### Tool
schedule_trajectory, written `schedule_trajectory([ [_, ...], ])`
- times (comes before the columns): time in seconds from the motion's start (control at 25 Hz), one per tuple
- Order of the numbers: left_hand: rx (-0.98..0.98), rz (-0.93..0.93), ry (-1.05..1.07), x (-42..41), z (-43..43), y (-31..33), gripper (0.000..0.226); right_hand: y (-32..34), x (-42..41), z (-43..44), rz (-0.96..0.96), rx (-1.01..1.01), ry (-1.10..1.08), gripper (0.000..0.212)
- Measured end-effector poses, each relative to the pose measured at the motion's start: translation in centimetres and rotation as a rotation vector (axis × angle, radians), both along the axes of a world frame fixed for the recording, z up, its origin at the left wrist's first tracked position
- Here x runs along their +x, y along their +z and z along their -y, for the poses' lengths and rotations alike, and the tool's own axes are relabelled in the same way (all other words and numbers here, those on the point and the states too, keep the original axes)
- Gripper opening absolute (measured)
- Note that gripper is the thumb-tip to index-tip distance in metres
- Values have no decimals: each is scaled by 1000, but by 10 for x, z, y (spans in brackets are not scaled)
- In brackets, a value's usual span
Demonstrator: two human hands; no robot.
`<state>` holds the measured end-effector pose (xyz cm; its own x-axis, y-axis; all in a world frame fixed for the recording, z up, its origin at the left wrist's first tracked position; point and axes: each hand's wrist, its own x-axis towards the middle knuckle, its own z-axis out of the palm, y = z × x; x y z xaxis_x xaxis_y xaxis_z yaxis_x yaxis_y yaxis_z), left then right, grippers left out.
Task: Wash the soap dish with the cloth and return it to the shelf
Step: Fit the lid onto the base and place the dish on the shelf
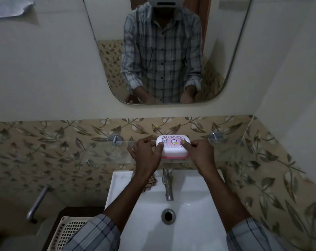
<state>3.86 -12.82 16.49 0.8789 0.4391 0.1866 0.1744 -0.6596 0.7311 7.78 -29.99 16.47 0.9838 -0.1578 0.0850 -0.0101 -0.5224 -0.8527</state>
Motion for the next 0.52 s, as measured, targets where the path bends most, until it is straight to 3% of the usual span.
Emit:
schedule_trajectory([
  [0.36,70,-54,-8,-4,7,-10,44,-2,-2,-4,9,-17,18,38],
  [0.44,13,111,18,-16,3,-9,48,2,-8,-3,70,-10,-34,45],
  [0.52,-64,380,52,-43,-5,-18,37,5,-24,-4,196,77,-91,33],
])
